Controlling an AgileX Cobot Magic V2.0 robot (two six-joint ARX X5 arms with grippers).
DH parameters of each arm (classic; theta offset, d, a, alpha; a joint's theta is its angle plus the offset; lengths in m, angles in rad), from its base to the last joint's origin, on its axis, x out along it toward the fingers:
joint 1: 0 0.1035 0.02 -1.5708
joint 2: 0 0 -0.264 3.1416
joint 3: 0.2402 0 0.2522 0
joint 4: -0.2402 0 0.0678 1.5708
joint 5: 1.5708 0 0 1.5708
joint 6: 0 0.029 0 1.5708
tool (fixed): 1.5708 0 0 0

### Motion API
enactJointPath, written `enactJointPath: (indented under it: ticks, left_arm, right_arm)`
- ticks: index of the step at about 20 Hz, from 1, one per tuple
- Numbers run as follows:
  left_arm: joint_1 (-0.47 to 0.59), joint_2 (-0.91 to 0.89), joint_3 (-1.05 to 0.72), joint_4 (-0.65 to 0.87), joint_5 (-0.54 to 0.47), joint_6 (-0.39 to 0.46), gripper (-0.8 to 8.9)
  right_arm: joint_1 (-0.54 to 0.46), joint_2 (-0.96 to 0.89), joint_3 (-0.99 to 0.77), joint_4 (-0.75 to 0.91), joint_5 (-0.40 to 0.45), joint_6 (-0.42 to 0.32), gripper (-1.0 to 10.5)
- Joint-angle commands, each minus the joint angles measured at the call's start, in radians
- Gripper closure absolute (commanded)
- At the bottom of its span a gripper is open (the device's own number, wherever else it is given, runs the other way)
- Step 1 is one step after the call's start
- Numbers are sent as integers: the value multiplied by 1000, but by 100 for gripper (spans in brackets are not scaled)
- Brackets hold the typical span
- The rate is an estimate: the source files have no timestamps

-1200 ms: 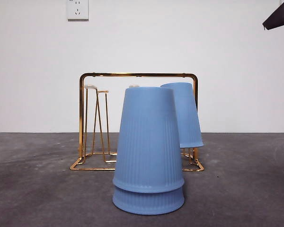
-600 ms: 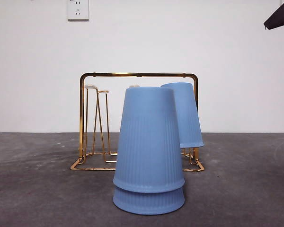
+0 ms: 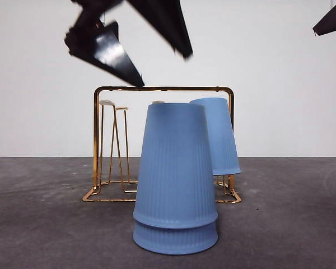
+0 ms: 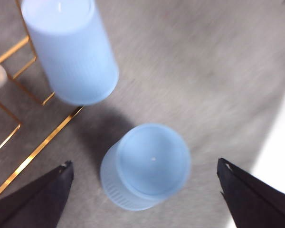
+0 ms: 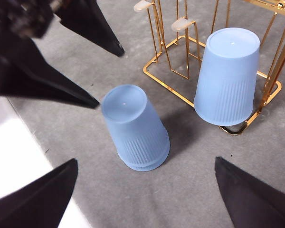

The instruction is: Pick the top cup and place it on cupholder, pick up the mid cup and place it on cupholder, last pick the bottom cup and place it on cupholder.

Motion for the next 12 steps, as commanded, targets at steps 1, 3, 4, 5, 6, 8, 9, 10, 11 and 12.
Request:
enactJointPath:
  ticks: [1, 3, 4, 5, 6, 8, 9, 10, 11, 12]
  left_arm:
    - [-31, 47, 22, 27, -41, 26, 333]
    - [-44, 76, 22, 47, -57, 29, 333]
    - [-49, 89, 22, 55, -63, 32, 333]
    - [-52, 101, 22, 56, -64, 35, 333]
    - [-55, 111, 22, 56, -64, 39, 333]
    - [-60, 124, 22, 57, -64, 52, 333]
    - [-60, 130, 22, 59, -64, 54, 334]
    - [-60, 137, 22, 60, -64, 54, 338]
    - [-60, 144, 22, 58, -64, 54, 340]
    - [-60, 147, 22, 58, -64, 54, 349]
  right_arm:
    - [7, 3, 4, 6, -1, 10, 487]
    - [7, 3, 4, 6, -2, 10, 487]
    - [7, 3, 4, 6, -2, 10, 487]
    - [7, 3, 4, 6, -2, 11, 487]
    - [7, 3, 4, 6, -2, 11, 487]
    - [7, 3, 4, 6, -2, 10, 487]
    - [7, 3, 4, 6, -2, 10, 487]
    - [7, 3, 4, 6, -1, 10, 487]
    - [7, 3, 4, 6, -2, 10, 487]
    - [7, 3, 4, 6, -2, 10, 487]
